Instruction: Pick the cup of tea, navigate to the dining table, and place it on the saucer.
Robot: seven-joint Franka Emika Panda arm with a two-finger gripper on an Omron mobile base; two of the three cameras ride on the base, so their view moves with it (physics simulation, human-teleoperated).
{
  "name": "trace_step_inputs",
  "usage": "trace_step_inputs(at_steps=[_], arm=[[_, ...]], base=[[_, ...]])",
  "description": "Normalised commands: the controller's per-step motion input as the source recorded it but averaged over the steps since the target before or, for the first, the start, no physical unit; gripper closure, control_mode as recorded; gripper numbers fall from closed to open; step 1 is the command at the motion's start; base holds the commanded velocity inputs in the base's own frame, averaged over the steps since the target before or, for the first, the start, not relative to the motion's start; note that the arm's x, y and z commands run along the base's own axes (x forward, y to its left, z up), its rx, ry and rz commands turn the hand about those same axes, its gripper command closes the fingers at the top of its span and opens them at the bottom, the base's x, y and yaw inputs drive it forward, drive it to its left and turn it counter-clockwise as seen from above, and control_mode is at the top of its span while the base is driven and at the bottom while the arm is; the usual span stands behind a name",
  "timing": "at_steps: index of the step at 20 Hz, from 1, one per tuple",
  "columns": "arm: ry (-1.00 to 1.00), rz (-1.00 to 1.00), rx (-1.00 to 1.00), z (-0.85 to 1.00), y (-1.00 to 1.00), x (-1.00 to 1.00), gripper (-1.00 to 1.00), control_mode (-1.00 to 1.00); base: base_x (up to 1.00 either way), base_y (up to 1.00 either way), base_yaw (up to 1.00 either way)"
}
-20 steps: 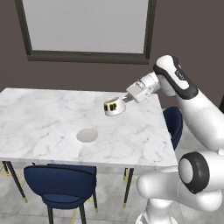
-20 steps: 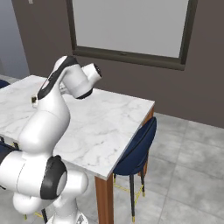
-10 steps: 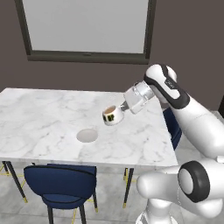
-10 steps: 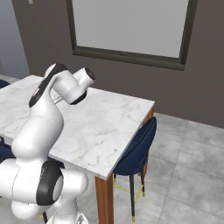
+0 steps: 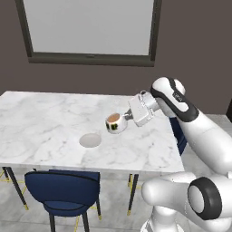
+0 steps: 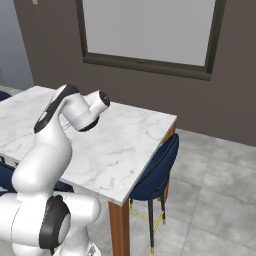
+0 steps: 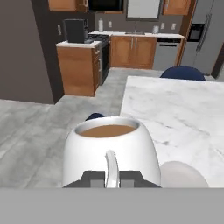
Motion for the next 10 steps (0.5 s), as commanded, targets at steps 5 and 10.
trace_step_inputs(at_steps=[5, 10], arm=[[-0.08, 0.0, 0.25, -0.1, 0.0, 0.04, 1.0, -1.0], [-0.02, -0.03, 0.2, -0.19, 0.0, 0.24, 1.0, -1.0]], base=[[0.0, 0.0, 0.0], [0.0, 0.0, 0.0]])
